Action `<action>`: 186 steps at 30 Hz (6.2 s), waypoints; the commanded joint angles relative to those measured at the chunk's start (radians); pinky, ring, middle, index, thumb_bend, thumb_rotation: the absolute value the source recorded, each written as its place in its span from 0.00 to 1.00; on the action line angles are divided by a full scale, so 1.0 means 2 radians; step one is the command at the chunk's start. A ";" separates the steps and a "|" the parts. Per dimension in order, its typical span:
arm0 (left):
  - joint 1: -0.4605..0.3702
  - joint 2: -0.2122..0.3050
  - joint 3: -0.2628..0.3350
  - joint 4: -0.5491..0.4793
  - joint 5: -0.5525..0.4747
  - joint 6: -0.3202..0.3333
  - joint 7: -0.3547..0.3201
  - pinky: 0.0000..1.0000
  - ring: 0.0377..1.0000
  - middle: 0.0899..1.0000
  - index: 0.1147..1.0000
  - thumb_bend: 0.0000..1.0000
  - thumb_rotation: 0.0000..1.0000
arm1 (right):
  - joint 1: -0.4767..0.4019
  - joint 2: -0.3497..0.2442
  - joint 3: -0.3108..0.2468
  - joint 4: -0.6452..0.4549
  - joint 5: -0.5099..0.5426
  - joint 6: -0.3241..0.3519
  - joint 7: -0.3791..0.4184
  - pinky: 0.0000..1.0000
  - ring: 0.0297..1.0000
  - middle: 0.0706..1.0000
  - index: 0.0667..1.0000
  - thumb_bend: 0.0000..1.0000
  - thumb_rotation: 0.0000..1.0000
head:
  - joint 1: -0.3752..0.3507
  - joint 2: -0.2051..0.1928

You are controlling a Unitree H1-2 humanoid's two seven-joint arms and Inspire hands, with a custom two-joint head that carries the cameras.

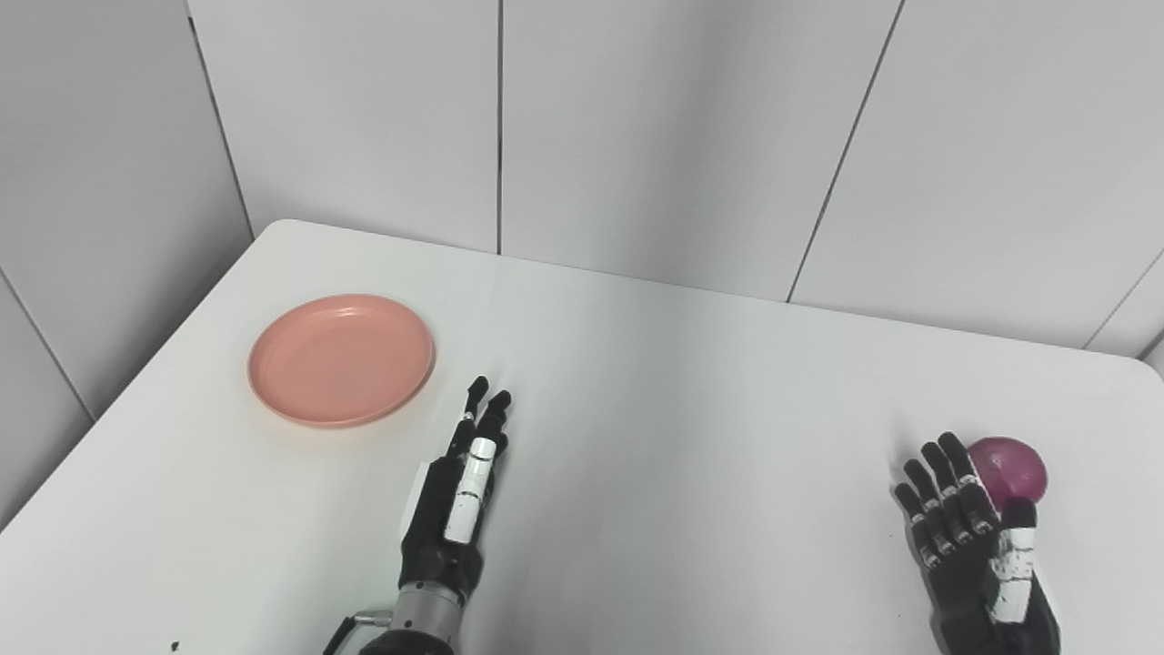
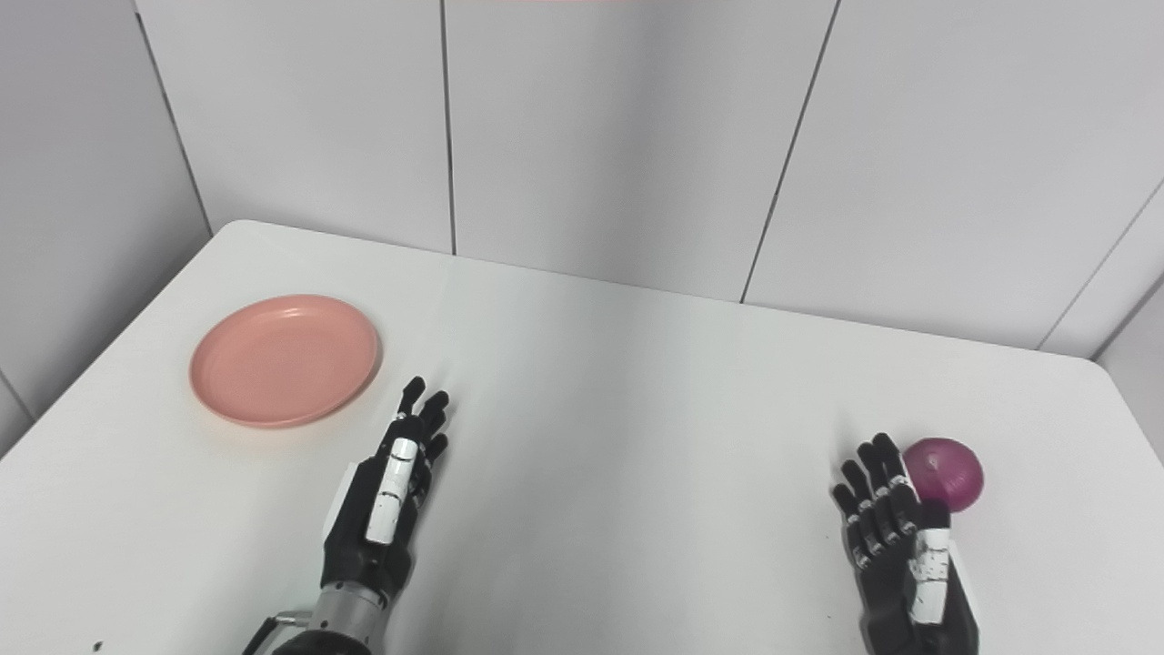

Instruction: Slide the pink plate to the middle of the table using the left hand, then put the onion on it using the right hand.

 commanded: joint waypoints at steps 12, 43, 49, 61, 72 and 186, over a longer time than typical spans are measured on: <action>-0.123 0.058 0.061 -0.103 -0.049 0.124 -0.014 1.00 0.98 0.95 0.99 0.78 0.78 | 0.024 0.019 0.001 0.050 -0.007 -0.022 0.006 1.00 1.00 0.99 0.99 0.83 0.87 | 0.002 0.005; -0.397 0.321 0.190 0.293 -0.123 0.020 -0.123 0.92 0.93 0.89 0.86 1.00 0.79 | 0.020 0.026 -0.004 0.057 -0.003 -0.022 0.010 1.00 0.99 0.99 0.99 0.86 0.81 | 0.002 -0.002; -0.395 0.337 0.195 0.363 -0.108 -0.028 -0.119 0.94 0.91 0.89 0.89 0.97 0.82 | 0.020 0.025 -0.004 0.058 -0.005 -0.022 0.012 1.00 0.99 0.98 0.99 0.86 0.81 | 0.001 -0.001; -0.383 0.325 0.199 0.464 -0.101 -0.092 -0.120 0.95 0.92 0.89 0.90 0.87 0.84 | 0.020 0.027 -0.006 0.057 -0.004 -0.021 0.011 1.00 0.98 0.98 0.98 0.88 0.80 | 0.000 0.001; -0.379 0.317 0.201 0.592 -0.113 -0.154 -0.155 0.82 0.84 0.82 0.83 0.97 0.76 | 0.026 0.025 -0.005 0.038 -0.004 -0.010 0.008 1.00 0.98 0.97 0.98 0.85 0.82 | -0.003 0.011; -0.237 0.037 0.063 0.064 -0.157 0.167 -0.123 0.79 0.81 0.80 0.85 0.86 0.76 | 0.023 0.093 0.061 -0.020 -0.066 0.007 -0.068 0.98 0.95 0.95 0.95 0.90 0.80 | -0.170 0.068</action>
